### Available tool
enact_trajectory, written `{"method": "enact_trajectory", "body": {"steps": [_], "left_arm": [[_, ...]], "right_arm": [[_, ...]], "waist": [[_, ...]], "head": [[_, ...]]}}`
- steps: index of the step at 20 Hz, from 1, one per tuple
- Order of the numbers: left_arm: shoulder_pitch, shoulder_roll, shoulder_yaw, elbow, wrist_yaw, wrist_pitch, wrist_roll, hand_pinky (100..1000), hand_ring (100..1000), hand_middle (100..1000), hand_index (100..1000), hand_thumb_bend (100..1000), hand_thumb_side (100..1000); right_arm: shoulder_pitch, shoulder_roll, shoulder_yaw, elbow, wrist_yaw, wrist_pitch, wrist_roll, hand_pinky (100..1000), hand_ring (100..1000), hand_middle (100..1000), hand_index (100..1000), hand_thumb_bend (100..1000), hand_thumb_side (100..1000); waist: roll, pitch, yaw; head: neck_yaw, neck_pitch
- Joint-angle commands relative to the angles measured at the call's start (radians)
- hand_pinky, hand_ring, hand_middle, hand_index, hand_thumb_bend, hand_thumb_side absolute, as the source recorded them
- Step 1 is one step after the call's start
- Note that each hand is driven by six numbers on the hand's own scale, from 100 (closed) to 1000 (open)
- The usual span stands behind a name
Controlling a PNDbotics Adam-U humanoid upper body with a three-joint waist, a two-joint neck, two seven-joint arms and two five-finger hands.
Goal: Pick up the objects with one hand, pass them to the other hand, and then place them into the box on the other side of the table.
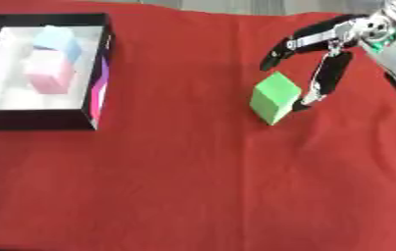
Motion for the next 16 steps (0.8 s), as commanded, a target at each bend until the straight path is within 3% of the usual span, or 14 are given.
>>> {"method": "enact_trajectory", "body": {"steps": [1, 16], "left_arm": [[-0.019, 0.02, 0.009, -0.01, -0.005, 0.003, -0.002, 733, 754, 654, 694, 100, 901], [-0.026, 0.015, 0.007, -0.015, -0.006, 0.006, -0.007, 734, 755, 653, 691, 100, 907]], "right_arm": [[-0.011, -0.028, -0.013, 0.007, 0.02, -0.011, -0.001, 989, 940, 878, 912, 530, 101], [0.002, -0.011, -0.043, 0.071, 0.044, -0.031, -0.001, 984, 930, 864, 902, 507, 103]], "waist": [[-0.008, -0.003, 0.004], [-0.011, 0.014, 0.023]], "head": [[-0.004, -0.009], [-0.012, -0.025]]}}
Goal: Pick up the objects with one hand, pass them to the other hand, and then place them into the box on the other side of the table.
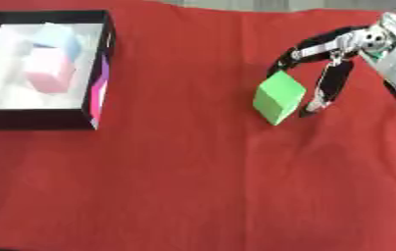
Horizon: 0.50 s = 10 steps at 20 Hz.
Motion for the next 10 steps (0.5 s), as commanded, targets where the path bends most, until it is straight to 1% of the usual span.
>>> {"method": "enact_trajectory", "body": {"steps": [1, 10], "left_arm": [[-0.019, 0.023, 0.007, -0.015, -0.006, 0.001, -0.003, 734, 755, 653, 691, 100, 907], [-0.02, 0.02, 0.007, -0.016, -0.007, 0.004, -0.005, 737, 756, 654, 689, 100, 908]], "right_arm": [[-0.011, -0.013, -0.022, 0.003, 0.006, -0.005, 0.0, 983, 928, 862, 900, 501, 102], [-0.012, -0.01, -0.031, 0.005, -0.005, -0.001, 0.0, 979, 918, 846, 891, 482, 107]], "waist": [[-0.011, -0.004, 0.005], [-0.012, 0.002, 0.009]], "head": [[-0.005, -0.016], [-0.008, -0.017]]}}
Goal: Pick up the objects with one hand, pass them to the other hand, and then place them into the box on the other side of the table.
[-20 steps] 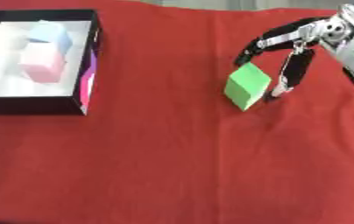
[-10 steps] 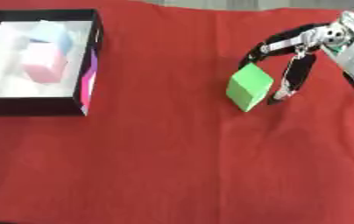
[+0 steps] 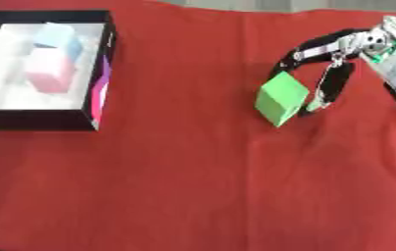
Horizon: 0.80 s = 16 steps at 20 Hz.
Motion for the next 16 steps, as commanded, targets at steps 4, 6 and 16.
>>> {"method": "enact_trajectory", "body": {"steps": [4, 6, 16], "left_arm": [[-0.014, 0.02, 0.007, -0.016, -0.008, 0.003, -0.004, 740, 757, 654, 688, 100, 909], [-0.014, 0.02, 0.007, -0.017, -0.008, 0.003, -0.005, 742, 757, 655, 687, 100, 909], [-0.011, 0.018, 0.009, -0.018, -0.009, 0.001, -0.011, 748, 760, 657, 685, 100, 909]], "right_arm": [[-0.016, -0.011, -0.008, -0.008, -0.009, 0.003, 0.0, 978, 916, 844, 890, 482, 107], [-0.015, -0.012, -0.008, -0.008, -0.009, 0.004, 0.0, 977, 914, 837, 882, 481, 106], [-0.017, -0.007, -0.011, -0.007, -0.024, 0.022, 0.0, 966, 873, 731, 742, 428, 100]], "waist": [[-0.011, -0.004, 0.001], [-0.012, -0.004, 0.002], [-0.015, -0.002, 0.005]], "head": [[0.0, -0.01], [0.001, -0.011], [0.0, -0.006]]}}
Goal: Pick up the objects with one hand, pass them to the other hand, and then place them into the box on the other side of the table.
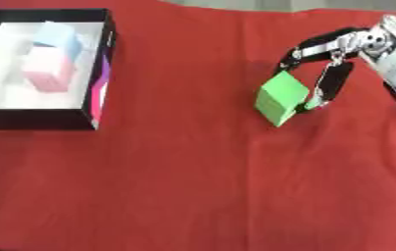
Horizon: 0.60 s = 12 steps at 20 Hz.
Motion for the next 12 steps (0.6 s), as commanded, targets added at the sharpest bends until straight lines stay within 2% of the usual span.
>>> {"method": "enact_trajectory", "body": {"steps": [1, 12], "left_arm": [[-0.011, 0.018, 0.009, -0.017, -0.009, -0.001, -0.005, 749, 760, 657, 685, 100, 910], [-0.006, 0.018, 0.012, -0.014, -0.012, 0.001, -0.008, 752, 761, 657, 682, 100, 910]], "right_arm": [[-0.017, -0.009, -0.006, -0.007, -0.015, 0.008, 0.001, 965, 869, 722, 733, 424, 100], [-0.017, -0.011, -0.008, -0.002, -0.037, 0.006, 0.001, 952, 825, 628, 641, 399, 100]], "waist": [[-0.01, -0.005, 0.002], [-0.014, -0.006, 0.003]], "head": [[0.0, -0.005], [0.002, -0.001]]}}
